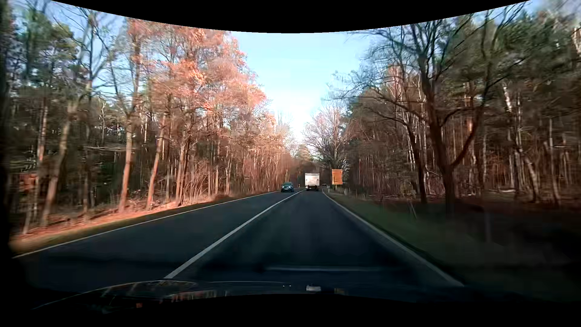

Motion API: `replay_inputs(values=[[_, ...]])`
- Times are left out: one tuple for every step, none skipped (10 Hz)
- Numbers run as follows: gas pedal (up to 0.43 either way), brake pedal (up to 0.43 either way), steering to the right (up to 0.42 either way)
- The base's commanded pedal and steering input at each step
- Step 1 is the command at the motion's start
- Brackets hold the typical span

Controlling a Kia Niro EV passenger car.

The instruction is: Follow the waypoints while adhering to traffic rules and regulations

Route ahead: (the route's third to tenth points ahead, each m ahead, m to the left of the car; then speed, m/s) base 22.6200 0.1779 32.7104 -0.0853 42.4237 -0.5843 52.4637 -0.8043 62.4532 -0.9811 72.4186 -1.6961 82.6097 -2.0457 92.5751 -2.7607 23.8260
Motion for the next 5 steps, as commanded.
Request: replay_inputs(values=[[0.138,0.0,0.004],[0.13,0.0,0.004],[0.13,0.0,0.004],[0.13,0.0,0.004],[0.13,0.0,0.004]])
